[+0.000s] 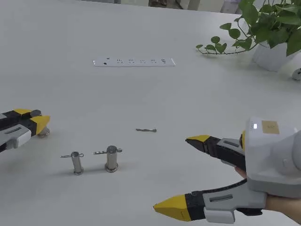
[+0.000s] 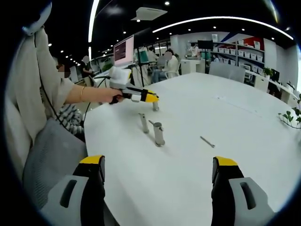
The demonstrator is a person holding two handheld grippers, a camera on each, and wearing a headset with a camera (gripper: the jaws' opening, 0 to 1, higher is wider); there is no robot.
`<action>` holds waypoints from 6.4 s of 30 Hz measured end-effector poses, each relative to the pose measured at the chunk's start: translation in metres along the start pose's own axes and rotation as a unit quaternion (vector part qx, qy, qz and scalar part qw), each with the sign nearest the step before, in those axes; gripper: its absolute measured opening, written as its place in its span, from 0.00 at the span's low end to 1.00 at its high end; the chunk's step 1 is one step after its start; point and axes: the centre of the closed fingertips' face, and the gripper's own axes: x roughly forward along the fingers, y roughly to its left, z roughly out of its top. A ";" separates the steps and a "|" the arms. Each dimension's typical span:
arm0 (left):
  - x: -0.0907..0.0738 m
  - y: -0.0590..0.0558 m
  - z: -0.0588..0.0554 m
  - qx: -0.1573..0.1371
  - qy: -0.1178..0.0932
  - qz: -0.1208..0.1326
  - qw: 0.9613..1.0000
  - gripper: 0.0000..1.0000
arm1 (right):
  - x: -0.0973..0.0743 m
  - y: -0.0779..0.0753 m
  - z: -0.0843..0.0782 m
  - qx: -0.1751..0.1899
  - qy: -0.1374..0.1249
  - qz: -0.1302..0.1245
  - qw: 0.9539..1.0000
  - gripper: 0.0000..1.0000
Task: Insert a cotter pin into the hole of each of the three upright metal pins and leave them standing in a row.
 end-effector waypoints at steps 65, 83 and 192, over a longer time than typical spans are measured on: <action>-0.096 -0.137 -0.025 0.041 0.018 -0.099 0.994 0.11 | -0.016 0.021 -0.009 -0.006 -0.008 -0.002 1.000 0.93; -0.073 -0.186 -0.021 0.048 0.021 -0.156 0.986 0.11 | -0.023 0.018 -0.013 0.012 -0.013 -0.012 1.000 0.92; -0.076 -0.213 -0.008 0.001 -0.018 -0.191 0.981 0.65 | 0.015 -0.056 0.008 -0.044 0.071 0.000 0.996 0.54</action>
